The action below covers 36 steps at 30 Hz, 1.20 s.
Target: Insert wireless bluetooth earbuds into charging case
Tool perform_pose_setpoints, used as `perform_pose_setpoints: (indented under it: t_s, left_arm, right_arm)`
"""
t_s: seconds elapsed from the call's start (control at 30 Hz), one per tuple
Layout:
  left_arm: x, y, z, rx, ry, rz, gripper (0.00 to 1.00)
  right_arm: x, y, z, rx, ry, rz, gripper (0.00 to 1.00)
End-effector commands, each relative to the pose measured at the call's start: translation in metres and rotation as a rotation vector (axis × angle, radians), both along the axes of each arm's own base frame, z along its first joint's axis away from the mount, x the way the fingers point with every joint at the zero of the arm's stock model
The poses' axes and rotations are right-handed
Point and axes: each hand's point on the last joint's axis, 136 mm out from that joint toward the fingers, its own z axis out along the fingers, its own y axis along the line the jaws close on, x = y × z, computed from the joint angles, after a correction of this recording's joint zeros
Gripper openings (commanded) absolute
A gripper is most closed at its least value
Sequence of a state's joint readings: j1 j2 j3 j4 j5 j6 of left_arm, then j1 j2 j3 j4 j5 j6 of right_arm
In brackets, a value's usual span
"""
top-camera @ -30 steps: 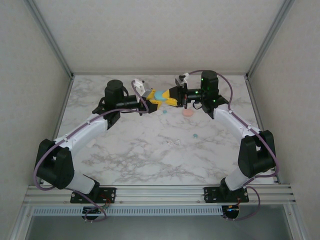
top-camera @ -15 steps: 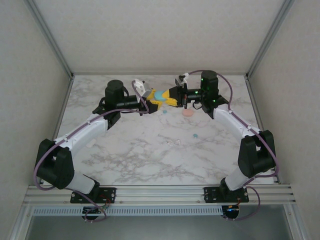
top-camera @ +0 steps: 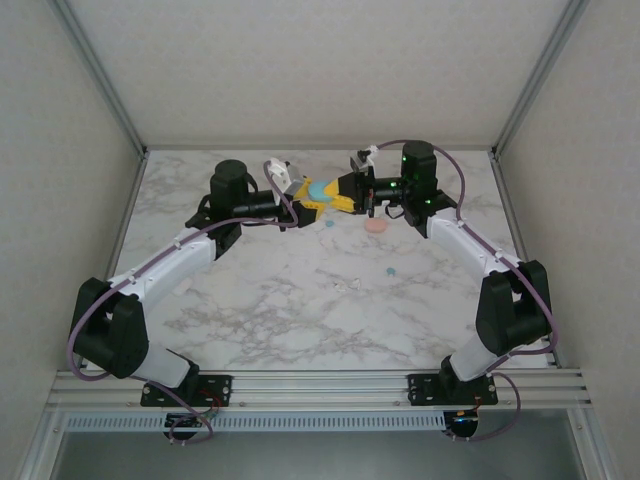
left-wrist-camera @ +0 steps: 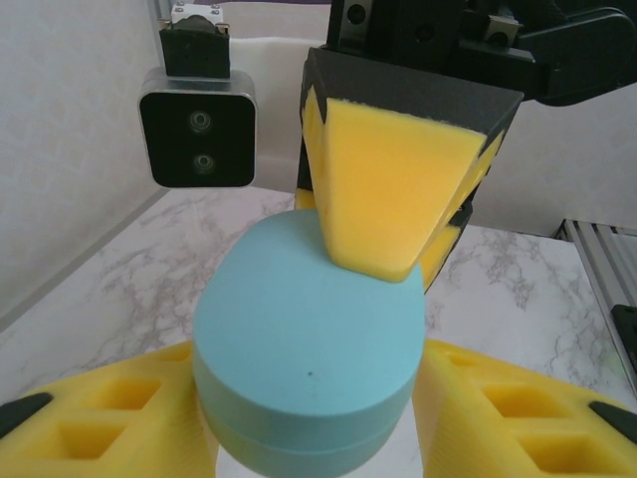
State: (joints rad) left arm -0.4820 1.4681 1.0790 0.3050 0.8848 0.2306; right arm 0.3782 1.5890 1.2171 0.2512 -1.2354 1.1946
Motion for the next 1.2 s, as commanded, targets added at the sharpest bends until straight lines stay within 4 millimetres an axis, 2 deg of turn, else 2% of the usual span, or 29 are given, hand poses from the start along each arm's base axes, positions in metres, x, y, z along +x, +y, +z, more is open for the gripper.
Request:
perform_pose_setpoints:
  t_s: [0.0, 0.23, 0.67, 0.73, 0.9, 1.03, 1.17]
  left_arm:
    - [-0.010, -0.003, 0.018, -0.035, -0.041, -0.038, 0.48]
    - [-0.011, 0.000, 0.021, -0.043, -0.043, -0.038, 0.44]
    - [-0.012, -0.001, 0.027, -0.064, -0.042, -0.043, 0.45]
    - [-0.011, -0.001, 0.028, -0.066, -0.040, -0.045, 0.41]
    - [-0.012, -0.001, 0.024, -0.037, -0.031, -0.041, 0.35]
    - [-0.016, -0.002, 0.012, 0.018, -0.013, -0.056, 0.30]
    - [-0.019, -0.004, 0.001, 0.059, 0.007, -0.070, 0.28]
  right_arm:
    - [-0.008, 0.001, 0.011, 0.022, -0.037, 0.024, 0.19]
    - [-0.006, 0.000, 0.011, 0.023, -0.033, 0.016, 0.19]
    - [-0.002, 0.001, 0.002, 0.018, -0.010, 0.006, 0.19]
    - [-0.001, 0.001, 0.000, 0.015, -0.003, 0.001, 0.20]
    - [0.001, 0.000, -0.011, -0.036, -0.004, -0.027, 0.29]
    - [0.000, -0.004, -0.011, -0.087, -0.045, -0.059, 0.45]
    - [0.000, -0.009, -0.010, -0.151, -0.103, -0.093, 0.56]
